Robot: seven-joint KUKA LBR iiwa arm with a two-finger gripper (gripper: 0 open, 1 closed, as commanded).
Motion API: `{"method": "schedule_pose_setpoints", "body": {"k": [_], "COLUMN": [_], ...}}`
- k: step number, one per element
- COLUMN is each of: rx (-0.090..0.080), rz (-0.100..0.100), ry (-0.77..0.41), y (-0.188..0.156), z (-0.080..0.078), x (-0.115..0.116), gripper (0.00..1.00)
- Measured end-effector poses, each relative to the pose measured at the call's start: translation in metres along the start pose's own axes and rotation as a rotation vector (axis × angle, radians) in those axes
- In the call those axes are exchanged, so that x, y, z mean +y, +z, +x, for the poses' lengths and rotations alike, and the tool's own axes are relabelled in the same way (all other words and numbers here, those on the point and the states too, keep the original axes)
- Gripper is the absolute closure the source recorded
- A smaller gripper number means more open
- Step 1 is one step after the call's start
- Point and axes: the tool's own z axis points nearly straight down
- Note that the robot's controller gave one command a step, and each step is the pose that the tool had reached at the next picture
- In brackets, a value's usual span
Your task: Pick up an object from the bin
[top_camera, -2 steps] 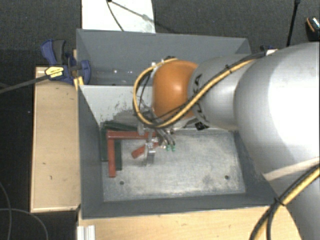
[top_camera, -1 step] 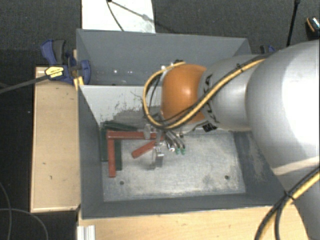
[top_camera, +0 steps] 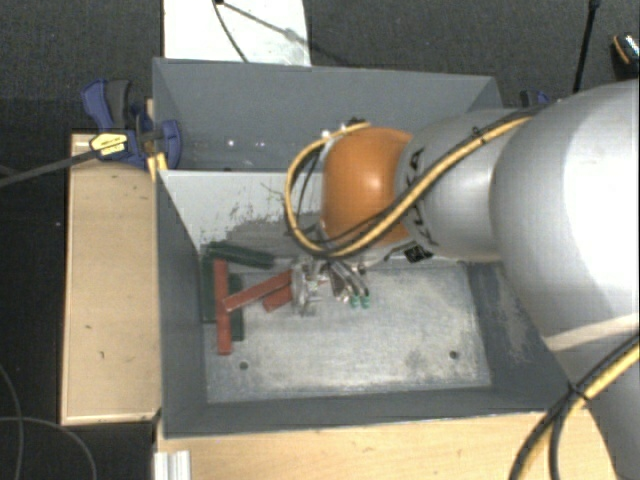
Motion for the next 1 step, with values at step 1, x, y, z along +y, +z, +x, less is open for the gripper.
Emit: {"method": "schedule_pose_setpoints", "body": {"k": [1], "rx": [0.004], "rz": [0.0], "ry": [0.001], "y": [0.0013], "z": [0.0015], "x": [-0.0001], "gripper": [0.0]}}
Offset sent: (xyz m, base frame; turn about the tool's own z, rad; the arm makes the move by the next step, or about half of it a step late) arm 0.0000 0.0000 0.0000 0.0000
